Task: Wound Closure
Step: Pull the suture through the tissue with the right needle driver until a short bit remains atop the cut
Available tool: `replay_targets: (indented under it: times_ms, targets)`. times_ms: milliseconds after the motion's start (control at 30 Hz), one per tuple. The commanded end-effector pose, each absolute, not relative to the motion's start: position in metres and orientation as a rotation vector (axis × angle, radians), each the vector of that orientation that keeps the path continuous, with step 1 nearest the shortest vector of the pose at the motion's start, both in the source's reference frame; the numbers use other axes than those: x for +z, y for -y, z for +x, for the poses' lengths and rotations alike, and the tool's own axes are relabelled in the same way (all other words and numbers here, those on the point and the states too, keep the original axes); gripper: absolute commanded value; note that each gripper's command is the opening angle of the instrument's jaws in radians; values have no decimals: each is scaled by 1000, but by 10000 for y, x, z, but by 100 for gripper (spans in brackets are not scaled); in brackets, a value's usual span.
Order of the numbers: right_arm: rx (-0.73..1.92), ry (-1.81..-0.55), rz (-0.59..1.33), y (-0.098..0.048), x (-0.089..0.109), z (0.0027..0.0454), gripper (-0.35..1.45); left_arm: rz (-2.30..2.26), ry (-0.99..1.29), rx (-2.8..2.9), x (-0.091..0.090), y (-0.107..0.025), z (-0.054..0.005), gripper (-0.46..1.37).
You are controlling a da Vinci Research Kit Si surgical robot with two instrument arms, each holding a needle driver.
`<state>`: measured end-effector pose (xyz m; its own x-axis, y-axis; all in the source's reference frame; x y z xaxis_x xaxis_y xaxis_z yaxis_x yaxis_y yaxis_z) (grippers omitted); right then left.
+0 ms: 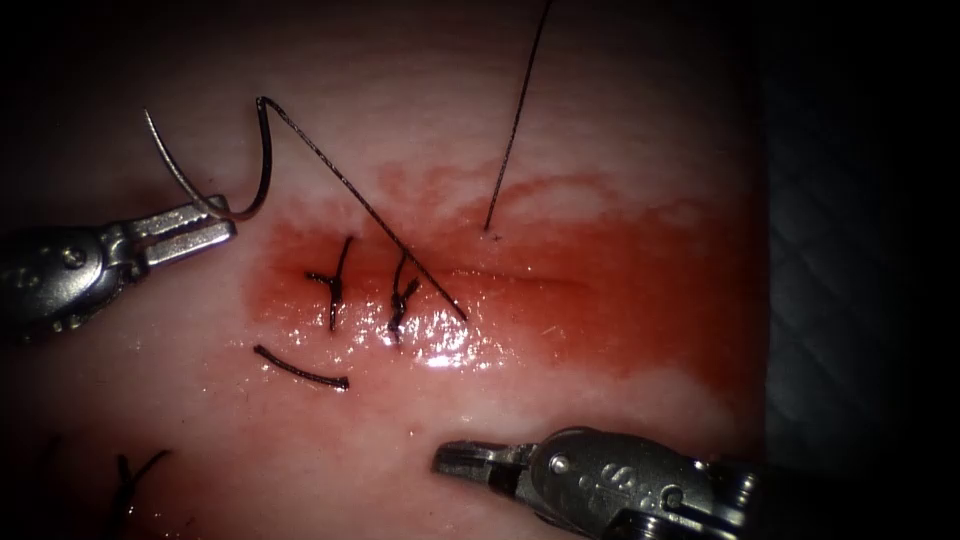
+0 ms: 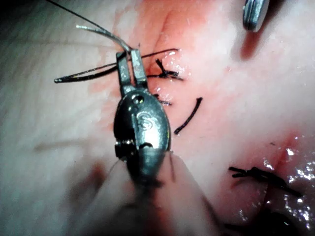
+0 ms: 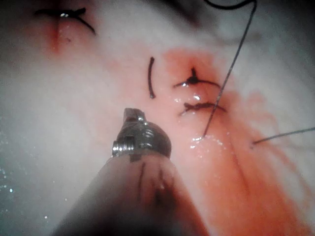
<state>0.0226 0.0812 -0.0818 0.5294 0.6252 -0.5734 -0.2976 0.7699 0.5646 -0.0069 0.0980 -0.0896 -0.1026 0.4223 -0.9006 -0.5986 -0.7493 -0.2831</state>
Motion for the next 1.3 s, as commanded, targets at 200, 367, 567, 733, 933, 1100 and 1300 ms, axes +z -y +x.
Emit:
replay_targets:
  times_ms: [200,367,567,733,933,1100,1300]
  targets:
    - [565,-851,427,-815,-816,223,-35,-1500,-206,1926,-900,-984,-68,-35]
    - [660,-845,334,-823,-810,222,111,-1515,-212,1925,-910,-983,-68,-35]
    - [737,-824,257,-838,-795,216,141,-1570,-195,1903,-928,-983,-70,-35]
    - [767,-811,227,-849,-784,207,139,-1592,-181,1904,-943,-980,-77,-35]
    - [762,-811,222,-864,-771,205,135,-1608,-177,1902,-948,-976,-83,-35]
    - [745,-842,250,-872,-764,215,112,-1616,-162,1904,-957,-970,-91,-35]
    - [751,-855,242,-882,-753,222,112,-1639,-135,1897,-972,-964,-100,-35]
